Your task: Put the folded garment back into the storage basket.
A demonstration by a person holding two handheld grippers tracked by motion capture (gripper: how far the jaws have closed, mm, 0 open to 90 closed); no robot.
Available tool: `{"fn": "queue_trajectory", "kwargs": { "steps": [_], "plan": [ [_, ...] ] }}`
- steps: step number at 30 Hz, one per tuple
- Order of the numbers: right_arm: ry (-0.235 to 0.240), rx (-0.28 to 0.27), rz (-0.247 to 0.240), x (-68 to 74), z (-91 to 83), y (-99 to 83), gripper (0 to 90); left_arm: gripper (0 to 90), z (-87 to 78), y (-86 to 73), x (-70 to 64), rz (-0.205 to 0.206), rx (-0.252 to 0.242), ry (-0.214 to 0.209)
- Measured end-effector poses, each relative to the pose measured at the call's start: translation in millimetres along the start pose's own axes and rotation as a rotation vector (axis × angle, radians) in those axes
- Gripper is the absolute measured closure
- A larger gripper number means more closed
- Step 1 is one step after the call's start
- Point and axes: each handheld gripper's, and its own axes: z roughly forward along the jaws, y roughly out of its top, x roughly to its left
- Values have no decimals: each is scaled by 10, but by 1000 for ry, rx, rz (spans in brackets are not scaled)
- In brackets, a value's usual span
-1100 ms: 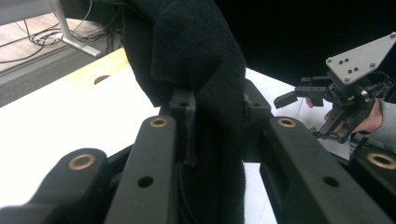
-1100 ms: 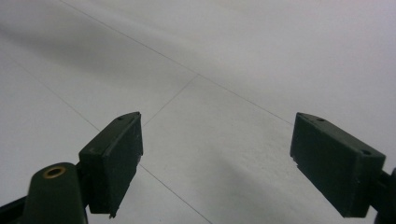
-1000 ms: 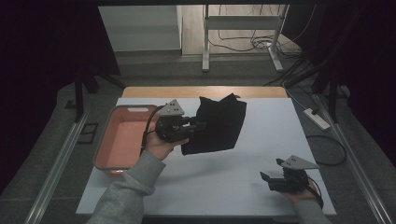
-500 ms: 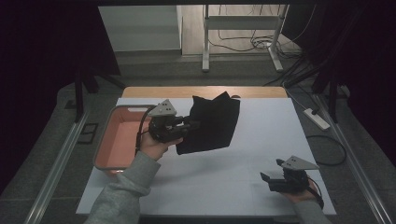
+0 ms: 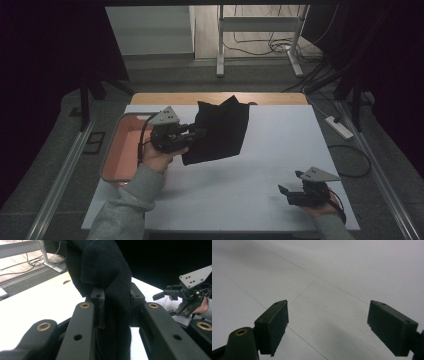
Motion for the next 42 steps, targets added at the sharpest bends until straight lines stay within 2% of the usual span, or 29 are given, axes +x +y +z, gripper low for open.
{"fn": "queue_trajectory", "kwargs": {
  "steps": [42],
  "plan": [
    [-10, 10, -12, 14, 3, 0, 180, 728, -421, -182, 128, -24, -41, 70]
  ]
}}
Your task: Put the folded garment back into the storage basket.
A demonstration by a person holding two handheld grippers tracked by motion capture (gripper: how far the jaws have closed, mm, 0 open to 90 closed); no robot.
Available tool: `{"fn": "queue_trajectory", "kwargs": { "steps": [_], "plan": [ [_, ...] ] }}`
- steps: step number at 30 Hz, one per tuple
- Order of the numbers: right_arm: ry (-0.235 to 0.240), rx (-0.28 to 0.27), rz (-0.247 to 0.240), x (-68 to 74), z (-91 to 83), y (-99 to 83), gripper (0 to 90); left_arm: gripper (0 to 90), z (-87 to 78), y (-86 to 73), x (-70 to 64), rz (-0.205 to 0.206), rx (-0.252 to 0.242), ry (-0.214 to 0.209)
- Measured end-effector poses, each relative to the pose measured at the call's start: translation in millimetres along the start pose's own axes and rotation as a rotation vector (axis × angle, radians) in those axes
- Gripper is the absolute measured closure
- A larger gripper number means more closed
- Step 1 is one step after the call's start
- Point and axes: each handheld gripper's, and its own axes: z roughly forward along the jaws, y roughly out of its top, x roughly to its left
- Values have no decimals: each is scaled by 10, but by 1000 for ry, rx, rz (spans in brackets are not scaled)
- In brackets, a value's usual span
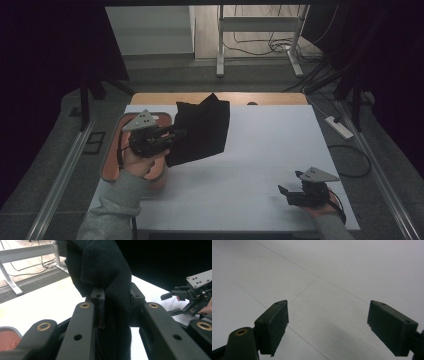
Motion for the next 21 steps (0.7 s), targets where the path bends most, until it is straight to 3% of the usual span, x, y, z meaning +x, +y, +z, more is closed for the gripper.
{"fn": "queue_trajectory", "kwargs": {
  "steps": [21],
  "plan": [
    [-5, 9, -11, 11, 9, 0, 181, 728, -214, -125, 56, -7, -37, 29]
  ]
}}
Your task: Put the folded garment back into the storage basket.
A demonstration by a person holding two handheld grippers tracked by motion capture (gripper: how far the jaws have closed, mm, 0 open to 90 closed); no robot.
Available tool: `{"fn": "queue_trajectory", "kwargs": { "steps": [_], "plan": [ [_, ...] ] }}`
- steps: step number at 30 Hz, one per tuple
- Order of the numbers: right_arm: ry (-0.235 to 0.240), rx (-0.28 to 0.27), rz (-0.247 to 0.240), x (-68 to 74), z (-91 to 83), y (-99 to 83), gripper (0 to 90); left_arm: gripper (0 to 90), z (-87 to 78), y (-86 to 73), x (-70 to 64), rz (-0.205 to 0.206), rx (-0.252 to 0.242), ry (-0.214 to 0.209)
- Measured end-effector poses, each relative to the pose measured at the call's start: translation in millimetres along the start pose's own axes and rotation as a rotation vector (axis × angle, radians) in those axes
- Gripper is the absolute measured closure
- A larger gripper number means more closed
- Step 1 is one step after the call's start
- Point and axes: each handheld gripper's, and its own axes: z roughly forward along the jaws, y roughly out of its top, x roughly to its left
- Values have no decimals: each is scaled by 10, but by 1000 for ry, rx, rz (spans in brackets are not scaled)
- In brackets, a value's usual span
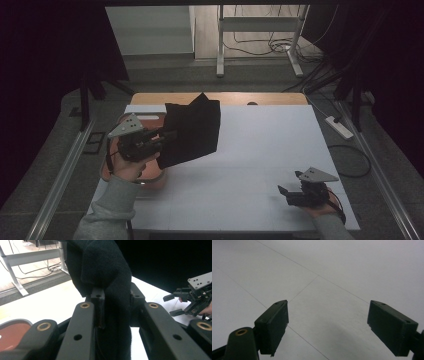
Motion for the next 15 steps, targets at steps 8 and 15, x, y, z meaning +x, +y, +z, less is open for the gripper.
{"fn": "queue_trajectory", "kwargs": {
  "steps": [8, 15],
  "plan": [
    [1, -2, 0, -1, -7, -4, 182, 728, -38, -43, 26, -3, 8, 22],
    [1, -4, 1, 0, -13, -6, 182, 728, -106, -62, 47, -9, 1, 32]
  ]
}}
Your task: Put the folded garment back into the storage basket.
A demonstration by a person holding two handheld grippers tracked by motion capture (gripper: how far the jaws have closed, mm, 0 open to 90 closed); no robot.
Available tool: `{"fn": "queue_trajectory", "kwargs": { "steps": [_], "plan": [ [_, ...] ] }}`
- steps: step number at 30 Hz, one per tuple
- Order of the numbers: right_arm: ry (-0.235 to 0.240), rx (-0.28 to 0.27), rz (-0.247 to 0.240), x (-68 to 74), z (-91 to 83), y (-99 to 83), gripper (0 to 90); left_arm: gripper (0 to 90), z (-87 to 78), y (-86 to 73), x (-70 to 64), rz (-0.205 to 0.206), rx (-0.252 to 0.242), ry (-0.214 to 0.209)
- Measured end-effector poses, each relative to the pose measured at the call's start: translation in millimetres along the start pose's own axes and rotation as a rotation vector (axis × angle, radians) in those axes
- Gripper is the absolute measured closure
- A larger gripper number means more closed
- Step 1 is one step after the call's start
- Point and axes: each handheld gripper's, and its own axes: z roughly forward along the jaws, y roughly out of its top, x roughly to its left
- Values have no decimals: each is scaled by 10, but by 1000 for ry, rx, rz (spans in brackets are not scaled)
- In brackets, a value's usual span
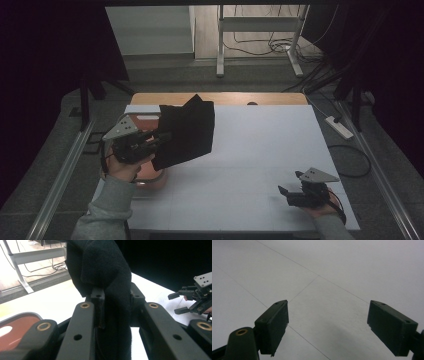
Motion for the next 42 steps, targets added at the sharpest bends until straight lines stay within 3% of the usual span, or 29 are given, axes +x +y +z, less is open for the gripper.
{"fn": "queue_trajectory", "kwargs": {
  "steps": [42],
  "plan": [
    [2, 2, -10, 11, 5, 4, 184, 728, -515, -74, 266, -36, -39, 103]
  ]
}}
